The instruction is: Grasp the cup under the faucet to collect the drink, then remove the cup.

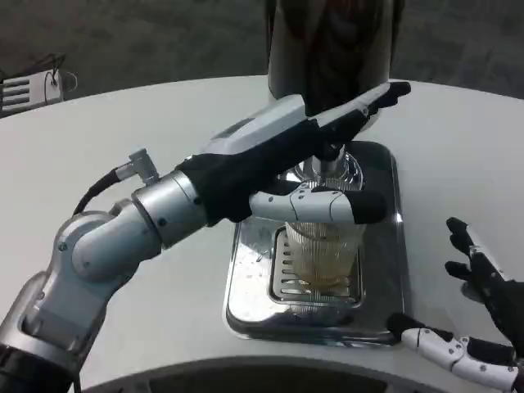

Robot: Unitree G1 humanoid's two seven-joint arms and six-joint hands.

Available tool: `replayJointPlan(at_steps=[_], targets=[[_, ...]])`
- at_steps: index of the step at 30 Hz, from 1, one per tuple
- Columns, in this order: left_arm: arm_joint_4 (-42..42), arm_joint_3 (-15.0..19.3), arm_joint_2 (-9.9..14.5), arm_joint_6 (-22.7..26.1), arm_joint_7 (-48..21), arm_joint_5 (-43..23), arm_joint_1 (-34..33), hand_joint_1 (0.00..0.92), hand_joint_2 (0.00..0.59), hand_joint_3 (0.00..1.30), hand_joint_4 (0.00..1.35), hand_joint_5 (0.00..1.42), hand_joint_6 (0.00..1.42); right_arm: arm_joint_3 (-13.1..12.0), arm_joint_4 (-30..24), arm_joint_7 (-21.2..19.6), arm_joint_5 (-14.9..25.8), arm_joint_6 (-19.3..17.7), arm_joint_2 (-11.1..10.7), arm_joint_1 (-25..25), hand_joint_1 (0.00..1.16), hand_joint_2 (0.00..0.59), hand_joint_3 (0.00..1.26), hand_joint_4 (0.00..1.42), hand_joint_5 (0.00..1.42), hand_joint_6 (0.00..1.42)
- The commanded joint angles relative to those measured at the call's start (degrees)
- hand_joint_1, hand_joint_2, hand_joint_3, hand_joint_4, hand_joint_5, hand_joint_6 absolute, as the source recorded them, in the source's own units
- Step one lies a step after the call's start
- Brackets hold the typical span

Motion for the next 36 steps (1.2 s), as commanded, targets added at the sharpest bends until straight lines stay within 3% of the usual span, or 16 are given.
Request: replayJointPlan(at_steps=[1, 8, 16, 36], targets=[[2.14, -2.29, 0.75, 1.40, -3.09, 2.79, 2.04, 0.000, 0.000, 0.01, 0.00, 0.03, 0.09, 1.06, 3.31, -3.11, 1.77, -1.99, -1.49, -1.32, 0.79, 0.215, 0.00, 0.00, 0.06, 0.06], [1.68, -2.08, 1.37, 1.53, -3.39, 2.65, 1.90, 0.000, 0.000, 0.01, 0.00, 0.03, 0.09, 2.99, 9.35, -4.96, 4.64, -3.11, -4.13, -5.06, 0.81, 0.202, 0.00, 0.00, 0.00, 0.00], [1.76, -2.21, 1.68, 1.41, -3.53, 2.75, 1.62, 0.000, 0.000, 0.01, 0.00, 0.03, 0.09, 5.59, 13.67, -8.66, 5.48, -3.45, -4.09, -8.79, 0.81, 0.201, 0.00, 0.00, 0.00, 0.00], [0.57, -1.46, 2.74, 1.80, -3.84, 1.58, 2.28, 0.000, 0.000, 0.02, 0.00, 0.03, 0.09, 8.98, 22.81, -14.28, 7.34, -3.37, -3.21, -17.65, 0.81, 0.201, 0.00, 0.00, 0.00, 0.00]])
